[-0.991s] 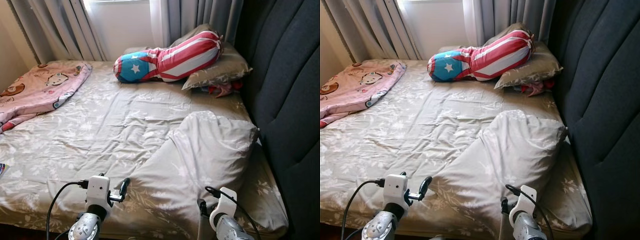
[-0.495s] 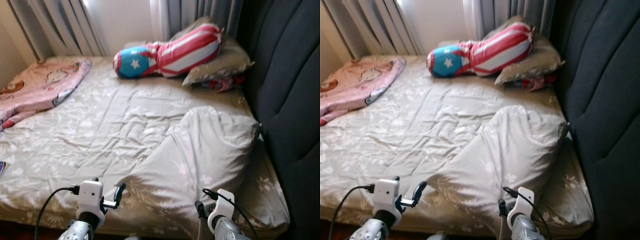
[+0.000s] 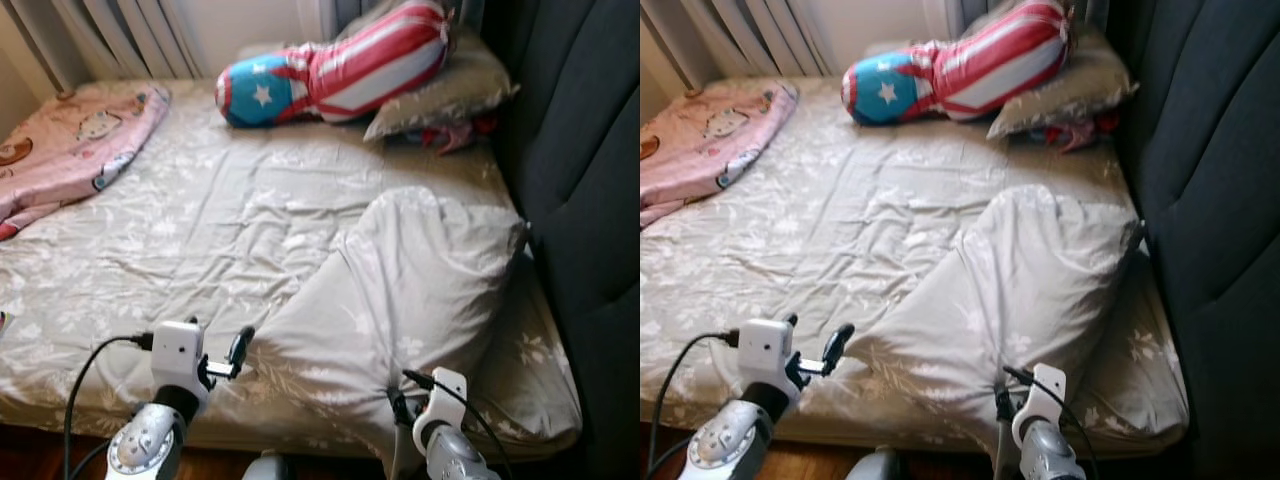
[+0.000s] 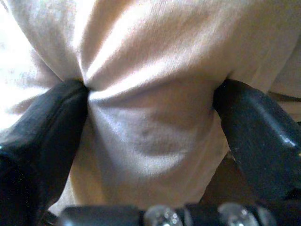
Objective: Clean up the room
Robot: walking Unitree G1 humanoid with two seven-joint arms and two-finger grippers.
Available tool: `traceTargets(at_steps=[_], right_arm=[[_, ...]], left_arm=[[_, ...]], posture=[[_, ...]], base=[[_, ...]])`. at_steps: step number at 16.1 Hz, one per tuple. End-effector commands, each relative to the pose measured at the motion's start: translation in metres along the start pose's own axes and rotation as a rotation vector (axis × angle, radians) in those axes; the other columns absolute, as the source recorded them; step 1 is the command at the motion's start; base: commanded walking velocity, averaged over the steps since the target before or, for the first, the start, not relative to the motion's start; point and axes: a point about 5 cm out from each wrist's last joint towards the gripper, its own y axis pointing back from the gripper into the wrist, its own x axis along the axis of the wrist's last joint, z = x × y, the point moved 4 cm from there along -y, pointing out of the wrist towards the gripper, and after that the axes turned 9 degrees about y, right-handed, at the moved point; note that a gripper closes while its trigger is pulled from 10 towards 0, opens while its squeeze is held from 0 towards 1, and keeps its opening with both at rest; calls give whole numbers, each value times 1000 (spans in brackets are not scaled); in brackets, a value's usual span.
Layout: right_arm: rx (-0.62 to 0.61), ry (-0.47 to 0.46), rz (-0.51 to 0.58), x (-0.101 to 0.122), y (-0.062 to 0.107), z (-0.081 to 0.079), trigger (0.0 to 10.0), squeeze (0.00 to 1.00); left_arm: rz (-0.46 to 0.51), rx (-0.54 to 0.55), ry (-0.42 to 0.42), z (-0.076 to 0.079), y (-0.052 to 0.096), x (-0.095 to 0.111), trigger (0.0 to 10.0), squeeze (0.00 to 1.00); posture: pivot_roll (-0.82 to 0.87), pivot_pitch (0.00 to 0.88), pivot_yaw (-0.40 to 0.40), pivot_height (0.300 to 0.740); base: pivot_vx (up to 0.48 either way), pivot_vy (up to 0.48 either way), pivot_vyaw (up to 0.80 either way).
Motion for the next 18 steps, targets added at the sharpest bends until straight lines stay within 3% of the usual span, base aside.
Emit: traceTargets(at_steps=[1, 4, 6, 18], right_arm=[[11, -16, 0, -1, 0, -5, 10000, 0], [32, -22, 8, -2, 0, -10, 10000, 0], [34, -17, -10, -8, 1, -11, 0, 0], [54, 32, 7, -9, 2, -18, 0, 0]], left_arm=[[-18, 20, -7, -7, 8, 2, 10000, 0], [-45, 35, -14, -11, 20, 3, 10000, 0], [-59, 44, -17, -13, 25, 4, 10000, 0], [-81, 62, -19, -14, 26, 5, 10000, 0]], posture=[[200, 233, 79, 674], [209, 257, 87, 674], [210, 265, 91, 674], [194, 265, 89, 674]], base=[[0, 0, 0], [0, 0, 0], [0, 0, 0], [0, 0, 0]])
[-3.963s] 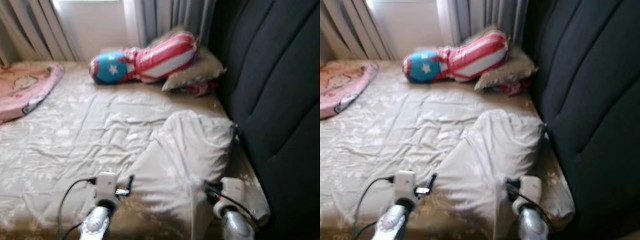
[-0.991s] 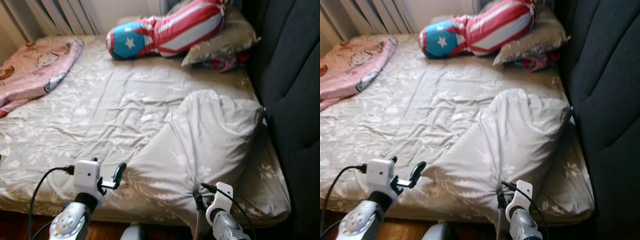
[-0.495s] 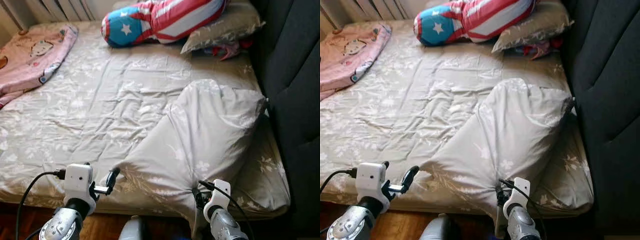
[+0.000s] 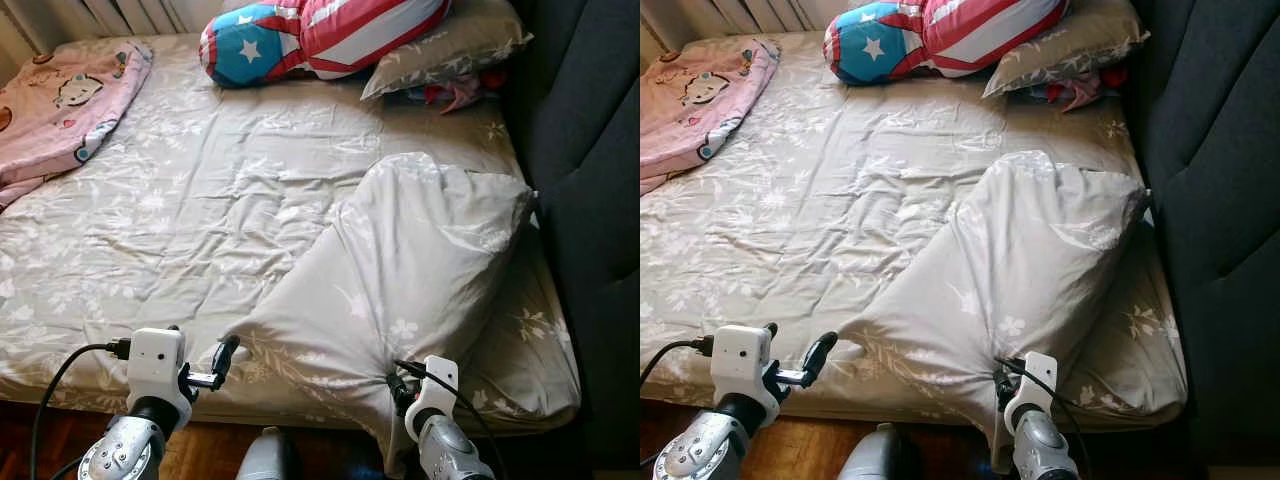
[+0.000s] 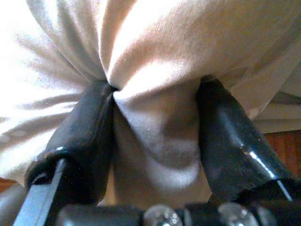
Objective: Clean up the room
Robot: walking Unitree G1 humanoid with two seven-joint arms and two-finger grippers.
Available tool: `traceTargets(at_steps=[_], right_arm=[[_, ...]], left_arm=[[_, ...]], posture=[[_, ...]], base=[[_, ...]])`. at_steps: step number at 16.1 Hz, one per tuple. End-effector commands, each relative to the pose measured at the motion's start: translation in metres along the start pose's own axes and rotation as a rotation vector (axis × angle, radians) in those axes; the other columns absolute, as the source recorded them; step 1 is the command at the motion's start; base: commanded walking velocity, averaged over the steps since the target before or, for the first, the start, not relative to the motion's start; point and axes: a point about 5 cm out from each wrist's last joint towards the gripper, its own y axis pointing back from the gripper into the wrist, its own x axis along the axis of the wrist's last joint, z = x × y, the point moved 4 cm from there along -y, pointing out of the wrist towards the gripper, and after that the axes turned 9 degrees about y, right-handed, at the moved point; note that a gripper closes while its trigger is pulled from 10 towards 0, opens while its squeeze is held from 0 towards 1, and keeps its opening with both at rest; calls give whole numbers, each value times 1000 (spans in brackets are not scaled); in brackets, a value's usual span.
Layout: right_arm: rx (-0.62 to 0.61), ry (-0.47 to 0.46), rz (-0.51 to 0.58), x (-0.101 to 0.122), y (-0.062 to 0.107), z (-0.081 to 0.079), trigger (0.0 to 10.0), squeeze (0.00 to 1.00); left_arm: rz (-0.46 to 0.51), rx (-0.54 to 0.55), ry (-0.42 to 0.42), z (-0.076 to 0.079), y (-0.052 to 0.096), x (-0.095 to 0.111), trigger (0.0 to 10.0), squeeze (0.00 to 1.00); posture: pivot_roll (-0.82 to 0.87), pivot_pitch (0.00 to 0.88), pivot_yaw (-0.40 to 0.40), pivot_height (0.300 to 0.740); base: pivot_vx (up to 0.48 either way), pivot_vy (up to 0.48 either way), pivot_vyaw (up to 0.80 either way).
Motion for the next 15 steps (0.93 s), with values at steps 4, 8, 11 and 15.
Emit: traceTargets(at_steps=[4, 8, 11, 15], right_arm=[[-3, 8, -70, -19, 4, -1, 0, 0], [-5, 14, -56, -16, 3, 1, 0, 0], [-5, 16, -51, -13, 2, 1, 0, 0], [-27, 22, -23, -2, 0, 12, 0, 0]], left_arm=[[-30, 18, -25, -7, 4, -5, 10000, 0], [-29, 24, -24, -8, -1, -7, 10000, 0], [-29, 21, -21, -6, -7, -10, 10000, 0], [-21, 20, -19, -5, -21, -15, 10000, 0]], posture=[[189, 258, 85, 674], [175, 241, 79, 674], [162, 223, 73, 674], [121, 159, 55, 674]], base=[[0, 0, 0], [0, 0, 0], [0, 0, 0], [0, 0, 0]])
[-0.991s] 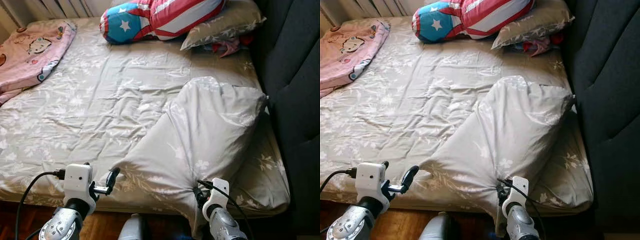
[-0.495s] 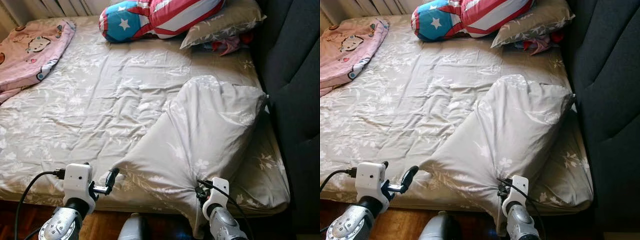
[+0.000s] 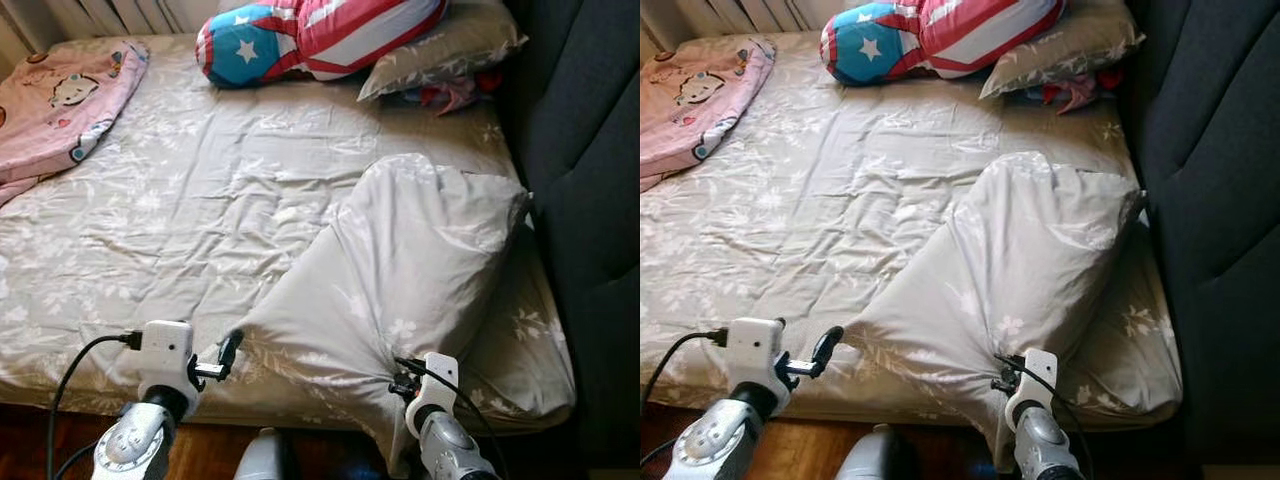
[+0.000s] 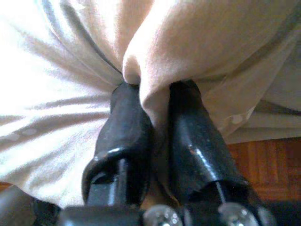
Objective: Clean up the room
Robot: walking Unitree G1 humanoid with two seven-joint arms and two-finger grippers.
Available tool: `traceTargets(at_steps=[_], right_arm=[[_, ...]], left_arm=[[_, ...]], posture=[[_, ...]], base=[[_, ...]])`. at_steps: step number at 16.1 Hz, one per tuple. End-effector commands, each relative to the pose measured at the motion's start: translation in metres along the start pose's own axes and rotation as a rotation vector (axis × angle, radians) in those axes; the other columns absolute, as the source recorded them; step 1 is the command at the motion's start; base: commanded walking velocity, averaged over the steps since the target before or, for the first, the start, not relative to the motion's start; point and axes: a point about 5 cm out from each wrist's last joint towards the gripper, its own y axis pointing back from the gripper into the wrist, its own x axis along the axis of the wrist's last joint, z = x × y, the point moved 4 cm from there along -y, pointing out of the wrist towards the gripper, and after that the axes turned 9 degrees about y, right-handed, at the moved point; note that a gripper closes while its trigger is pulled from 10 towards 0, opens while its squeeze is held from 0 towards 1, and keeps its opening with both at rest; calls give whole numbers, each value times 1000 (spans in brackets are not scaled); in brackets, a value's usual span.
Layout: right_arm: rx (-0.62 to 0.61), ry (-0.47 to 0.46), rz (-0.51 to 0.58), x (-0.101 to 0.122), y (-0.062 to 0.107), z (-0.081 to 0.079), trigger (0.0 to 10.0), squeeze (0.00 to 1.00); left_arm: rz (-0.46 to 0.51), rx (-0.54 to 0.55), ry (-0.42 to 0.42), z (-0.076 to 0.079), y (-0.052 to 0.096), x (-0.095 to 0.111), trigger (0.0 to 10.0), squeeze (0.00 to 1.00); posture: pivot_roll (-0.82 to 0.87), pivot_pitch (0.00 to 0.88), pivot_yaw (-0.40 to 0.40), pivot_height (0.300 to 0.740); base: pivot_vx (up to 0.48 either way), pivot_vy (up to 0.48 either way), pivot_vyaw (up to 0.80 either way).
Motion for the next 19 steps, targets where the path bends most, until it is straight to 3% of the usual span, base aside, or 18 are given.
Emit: traceTargets(at_steps=[1, 3, 6, 8, 10, 12, 14, 16, 18, 19], right_arm=[[-22, 1, -31, -5, 1, 8, 0, 0], [-51, 7, -2, 4, 0, 21, 0, 0], [-155, -16, 64, 23, 4, 60, 0, 0], [-248, -11, 106, 37, 10, 94, 0, 0], [-426, 14, 167, 56, 30, 155, 0, 0], [-509, 21, 196, 66, 43, 183, 0, 0], [-644, 60, 240, 83, 69, 225, 0, 0], [-722, 50, 246, 86, 83, 245, 0, 0], [-736, 46, 239, 85, 86, 250, 0, 0], [-700, 67, 194, 75, 79, 241, 1255, 0]], left_arm=[[-14, 12, -4, -2, -5, -7, 10000, 0], [-1, 3, 3, 2, -14, -8, 10000, 0], [17, 6, 12, 3, -25, -11, 10000, 0], [23, 8, 11, 2, -35, -13, 10000, 0], [29, 8, 9, 1, -42, -17, 10000, 0], [31, 6, 10, 1, -44, -19, 10000, 0], [33, 1, 12, 2, -48, -23, 10000, 0], [34, -2, 12, 3, -48, -25, 10000, 0], [29, -4, 9, 2, -48, -27, 10000, 0], [28, -4, 5, 1, -48, -28, 10000, 0]], posture=[[111, 137, 49, 674], [89, 93, 41, 674], [56, 29, 34, 674], [24, 0, 36, 674], [-3, 0, 38, 674], [-17, 0, 39, 674], [-30, 0, 40, 674], [-34, 0, 43, 674], [-36, 0, 45, 674], [-37, 0, 46, 674]], base=[[0, 0, 0], [0, 0, 0], [0, 0, 0], [0, 0, 0], [0, 0, 0], [0, 0, 0], [0, 0, 0], [0, 0, 0], [0, 0, 0], [0, 0, 0]])
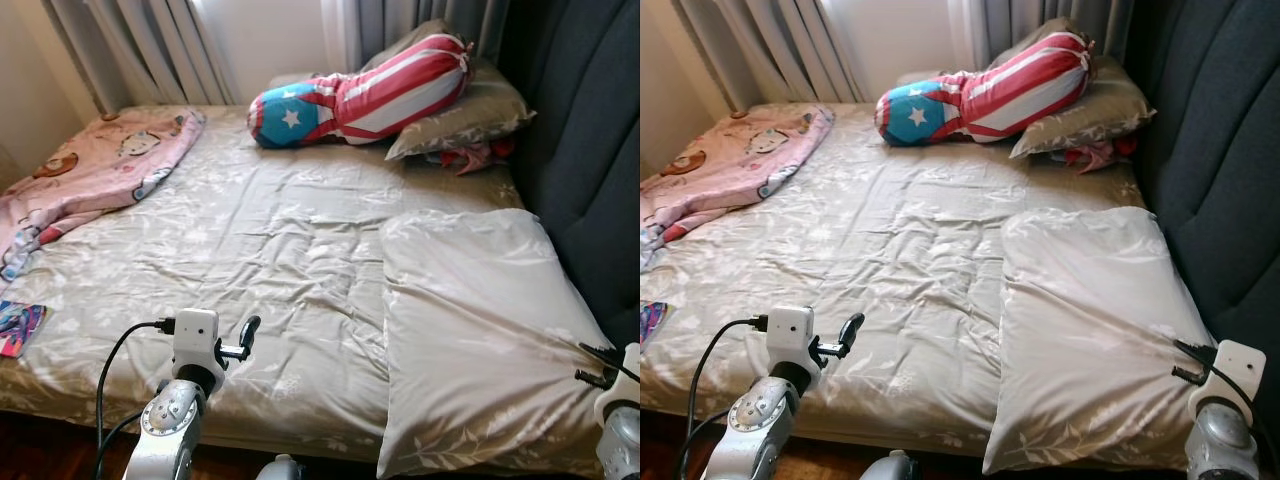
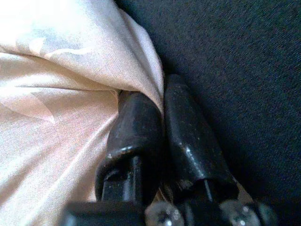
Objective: Clean up the room
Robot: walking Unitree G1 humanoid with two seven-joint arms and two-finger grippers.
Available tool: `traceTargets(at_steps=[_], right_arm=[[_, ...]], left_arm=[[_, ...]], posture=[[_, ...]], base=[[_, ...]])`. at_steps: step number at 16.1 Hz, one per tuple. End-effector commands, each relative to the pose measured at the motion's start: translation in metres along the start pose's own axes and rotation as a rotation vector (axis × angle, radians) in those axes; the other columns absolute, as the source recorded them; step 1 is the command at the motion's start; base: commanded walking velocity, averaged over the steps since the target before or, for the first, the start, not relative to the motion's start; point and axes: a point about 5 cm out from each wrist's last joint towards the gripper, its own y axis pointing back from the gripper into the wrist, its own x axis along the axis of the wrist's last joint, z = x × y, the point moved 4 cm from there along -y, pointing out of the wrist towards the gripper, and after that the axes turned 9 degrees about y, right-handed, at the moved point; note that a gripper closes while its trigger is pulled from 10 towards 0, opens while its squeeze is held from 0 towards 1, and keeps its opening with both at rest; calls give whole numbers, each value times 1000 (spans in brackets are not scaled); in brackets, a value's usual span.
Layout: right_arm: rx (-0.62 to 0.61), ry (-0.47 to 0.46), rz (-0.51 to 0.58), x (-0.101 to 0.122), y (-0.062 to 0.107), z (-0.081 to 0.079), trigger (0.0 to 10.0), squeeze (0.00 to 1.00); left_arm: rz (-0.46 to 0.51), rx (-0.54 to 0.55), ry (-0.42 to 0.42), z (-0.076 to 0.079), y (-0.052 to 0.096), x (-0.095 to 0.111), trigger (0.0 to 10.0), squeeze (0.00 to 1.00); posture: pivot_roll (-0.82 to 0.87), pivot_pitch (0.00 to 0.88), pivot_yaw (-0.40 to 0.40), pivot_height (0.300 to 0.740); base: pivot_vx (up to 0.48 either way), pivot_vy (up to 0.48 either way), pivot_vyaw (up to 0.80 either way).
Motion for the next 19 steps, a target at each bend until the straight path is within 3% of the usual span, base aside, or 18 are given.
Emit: traceTargets(at_steps=[1, 4, 7, 8, 9, 10, 11, 12, 13, 14, 16, 17, 19], right_arm=[[-23, -3, 19, 4, 0, 1, 10000, 0], [42, -16, 4, -7, 5, -25, 10000, 0], [68, -22, 11, -7, 7, -37, 10000, 0], [70, -17, 25, -4, 7, -39, 10000, 922], [66, -14, 30, -3, 7, -38, 10000, 922], [64, -15, 45, 1, 7, -38, 10000, 1000], [62, -17, 55, 4, 6, -38, 10000, 1000], [63, -20, 73, 8, 6, -38, 10000, 627], [83, -20, 98, 13, 6, -42, 10000, 86], [149, -57, 134, 17, 10, -56, 10000, 0], [254, -93, 152, 10, 19, -80, 10000, 0], [315, -57, 99, -13, 30, -98, 10000, 0], [363, -49, 20, -42, 43, -113, 10000, 0]], left_arm=[[-7, 6, -31, -5, 0, -1, 10000, 0], [-12, 5, -33, -5, 0, -3, 10000, 0], [-21, 8, -29, -4, 2, -8, 10000, 0], [-26, 9, -25, -4, 3, -10, 10000, 0], [-28, 10, -23, -4, 3, -11, 10000, 0], [-29, 16, -12, -4, 3, -12, 10000, 0], [-29, 18, -8, -4, 3, -13, 10000, 0], [-31, 21, -1, -3, 2, -14, 10000, 0], [-35, 23, 3, -3, 2, -15, 10000, 0], [-51, 47, 25, -6, 3, -23, 10000, 0], [-82, 90, 67, -13, 5, -35, 10000, 0], [-121, 118, 87, -17, 8, -47, 10000, 0], [-180, 145, 98, -22, 12, -64, 10000, 0]], posture=[[-33, 0, 46, 674], [-18, 0, 45, 674], [-21, 0, 44, 674], [-23, 0, 44, 674], [-23, 0, 43, 674], [-23, 0, 42, 674], [-23, 0, 42, 674], [-24, 0, 40, 674], [-27, 0, 38, 674], [-34, 0, 35, 674], [-46, 0, 29, 674], [-43, 0, 23, 694], [-43, 0, 21, 714]], base=[[0, 0, 0], [0, 0, 0], [0, 0, 0], [0, 0, 0], [0, 0, 0], [0, 0, 0], [0, 0, 0], [0, 0, 0], [0, 0, 0], [0, 0, 0], [0, 0, 0], [0, 0, 0], [0, 0, 0]])
